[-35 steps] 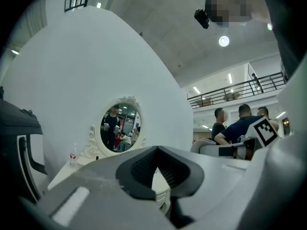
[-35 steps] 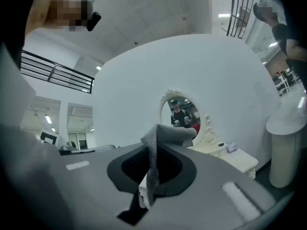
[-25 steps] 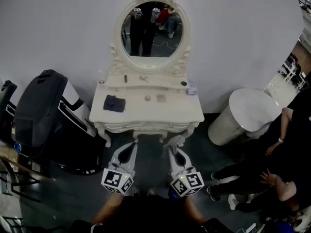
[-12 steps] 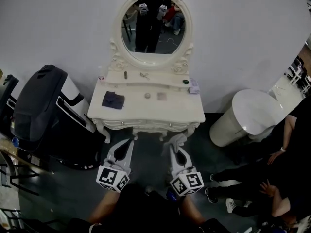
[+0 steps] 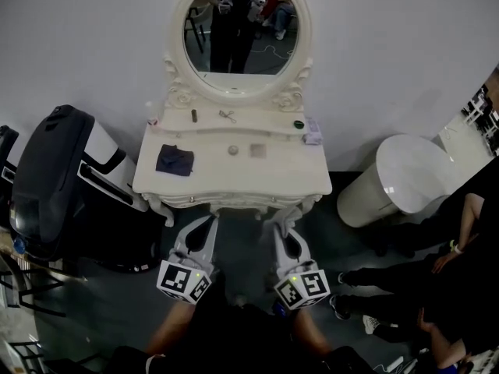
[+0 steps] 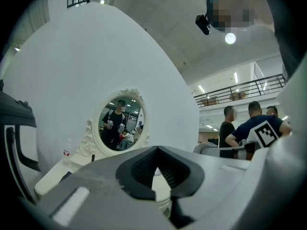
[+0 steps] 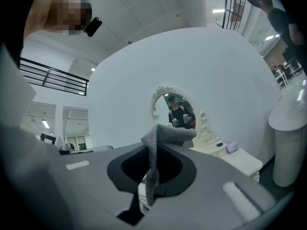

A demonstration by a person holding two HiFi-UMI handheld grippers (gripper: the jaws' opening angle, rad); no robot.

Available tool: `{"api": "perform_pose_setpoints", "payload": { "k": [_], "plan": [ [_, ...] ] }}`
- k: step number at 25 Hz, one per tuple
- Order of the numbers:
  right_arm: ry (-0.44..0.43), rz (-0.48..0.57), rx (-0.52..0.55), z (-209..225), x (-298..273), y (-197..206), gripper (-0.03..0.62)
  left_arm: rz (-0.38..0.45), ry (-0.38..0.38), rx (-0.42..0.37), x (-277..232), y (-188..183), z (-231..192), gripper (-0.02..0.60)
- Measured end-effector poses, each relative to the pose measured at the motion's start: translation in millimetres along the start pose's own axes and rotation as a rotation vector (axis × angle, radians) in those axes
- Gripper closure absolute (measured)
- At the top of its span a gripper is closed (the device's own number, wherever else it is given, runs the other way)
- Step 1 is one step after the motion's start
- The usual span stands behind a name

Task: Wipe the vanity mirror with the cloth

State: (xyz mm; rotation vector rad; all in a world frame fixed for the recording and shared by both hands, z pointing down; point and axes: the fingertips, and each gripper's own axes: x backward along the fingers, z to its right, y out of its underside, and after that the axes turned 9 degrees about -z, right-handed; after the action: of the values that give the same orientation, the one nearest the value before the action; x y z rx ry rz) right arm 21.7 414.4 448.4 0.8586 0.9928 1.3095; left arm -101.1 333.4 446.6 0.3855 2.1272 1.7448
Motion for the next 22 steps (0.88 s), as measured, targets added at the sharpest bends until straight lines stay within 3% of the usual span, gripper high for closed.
{"api": "perform_pose_setpoints", "payload": {
  "k": [22],
  "plan": [
    [0.116,0.026,0.010,39,-239,-62,0.577,0.007,0.084,0.013,-162,-77,-196,0.586]
  ]
}}
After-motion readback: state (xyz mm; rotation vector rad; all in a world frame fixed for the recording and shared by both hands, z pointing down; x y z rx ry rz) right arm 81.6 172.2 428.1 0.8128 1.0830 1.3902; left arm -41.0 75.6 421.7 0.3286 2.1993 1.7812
